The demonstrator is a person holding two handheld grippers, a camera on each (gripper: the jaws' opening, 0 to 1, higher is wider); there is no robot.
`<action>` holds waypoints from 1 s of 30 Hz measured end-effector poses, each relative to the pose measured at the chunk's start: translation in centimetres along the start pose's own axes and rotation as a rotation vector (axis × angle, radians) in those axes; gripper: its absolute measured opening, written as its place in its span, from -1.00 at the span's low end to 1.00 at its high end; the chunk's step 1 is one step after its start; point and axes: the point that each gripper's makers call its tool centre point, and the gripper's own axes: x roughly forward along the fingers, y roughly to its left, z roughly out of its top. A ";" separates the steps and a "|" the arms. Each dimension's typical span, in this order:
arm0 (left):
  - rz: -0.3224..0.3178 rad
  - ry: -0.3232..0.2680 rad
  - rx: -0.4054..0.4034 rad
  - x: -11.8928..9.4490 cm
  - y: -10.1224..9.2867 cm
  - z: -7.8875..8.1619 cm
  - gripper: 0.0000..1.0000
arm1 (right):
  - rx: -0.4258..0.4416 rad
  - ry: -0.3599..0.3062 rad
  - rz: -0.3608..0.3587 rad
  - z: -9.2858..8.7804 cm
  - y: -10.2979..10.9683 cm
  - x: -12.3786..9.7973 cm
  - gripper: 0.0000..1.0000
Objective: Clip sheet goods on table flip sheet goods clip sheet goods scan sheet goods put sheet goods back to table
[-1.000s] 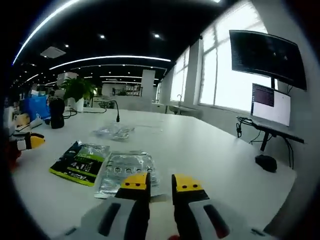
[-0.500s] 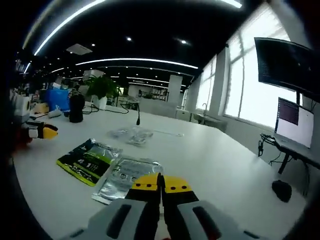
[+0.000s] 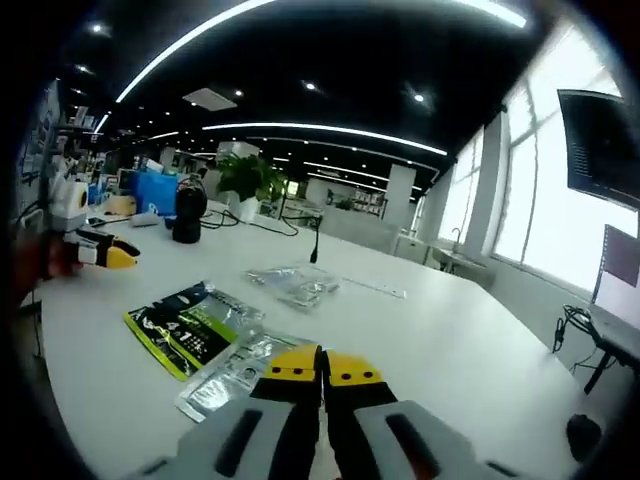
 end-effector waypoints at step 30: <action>-0.015 -0.007 0.020 -0.1 -0.3 0.0 -0.77 | 0.163 -0.124 0.077 -2.8 0.0 -0.4 -1.00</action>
